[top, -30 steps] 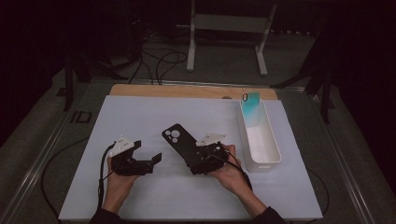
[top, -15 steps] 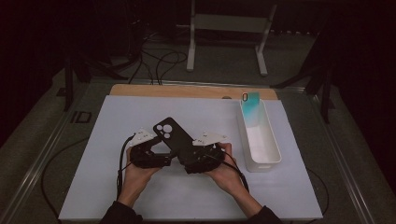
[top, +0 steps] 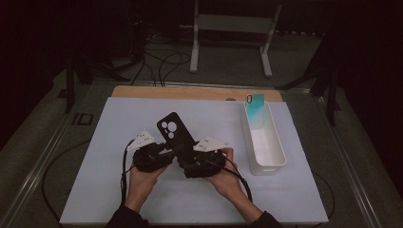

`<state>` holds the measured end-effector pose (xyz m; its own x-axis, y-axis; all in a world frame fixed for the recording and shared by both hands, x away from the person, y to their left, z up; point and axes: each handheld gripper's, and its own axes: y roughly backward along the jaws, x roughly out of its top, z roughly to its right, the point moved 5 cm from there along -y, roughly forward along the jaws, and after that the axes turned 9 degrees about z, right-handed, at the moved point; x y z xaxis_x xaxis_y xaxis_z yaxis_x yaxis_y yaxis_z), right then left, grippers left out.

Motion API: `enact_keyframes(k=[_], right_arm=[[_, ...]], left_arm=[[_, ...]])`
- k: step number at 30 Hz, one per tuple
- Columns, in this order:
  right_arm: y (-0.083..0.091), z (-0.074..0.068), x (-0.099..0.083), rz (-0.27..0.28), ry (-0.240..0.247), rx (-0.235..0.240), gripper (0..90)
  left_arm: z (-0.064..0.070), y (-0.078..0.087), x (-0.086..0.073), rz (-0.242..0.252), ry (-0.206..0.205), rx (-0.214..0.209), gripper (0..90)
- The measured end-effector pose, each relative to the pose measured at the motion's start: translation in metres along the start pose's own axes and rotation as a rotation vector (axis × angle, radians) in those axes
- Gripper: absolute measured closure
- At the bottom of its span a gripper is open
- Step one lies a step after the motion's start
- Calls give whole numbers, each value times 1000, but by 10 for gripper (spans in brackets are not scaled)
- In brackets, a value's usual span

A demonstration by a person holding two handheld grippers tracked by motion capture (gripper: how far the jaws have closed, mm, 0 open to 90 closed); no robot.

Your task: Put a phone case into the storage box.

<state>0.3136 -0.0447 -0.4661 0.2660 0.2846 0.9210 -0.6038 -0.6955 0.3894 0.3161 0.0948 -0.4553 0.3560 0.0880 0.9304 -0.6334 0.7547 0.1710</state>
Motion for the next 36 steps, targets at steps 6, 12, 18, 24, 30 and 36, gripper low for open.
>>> enact_keyframes(k=[6,12,18,24,30,36], right_arm=[[-4,-11,3,14,30,14,143],[-6,-13,2,12,56,7,134],[-1,-12,3,37,68,40,224],[1,-2,4,55,19,80,142],[8,9,4,85,0,87,126],[15,20,7,112,3,70,126]], left_arm=[[4,0,1,16,-17,-19,760],[9,-1,1,8,-38,-28,816],[3,3,3,4,-42,9,858],[4,6,2,-4,-68,27,858],[1,11,2,-6,-93,51,857],[-2,16,1,-10,-107,71,857]])
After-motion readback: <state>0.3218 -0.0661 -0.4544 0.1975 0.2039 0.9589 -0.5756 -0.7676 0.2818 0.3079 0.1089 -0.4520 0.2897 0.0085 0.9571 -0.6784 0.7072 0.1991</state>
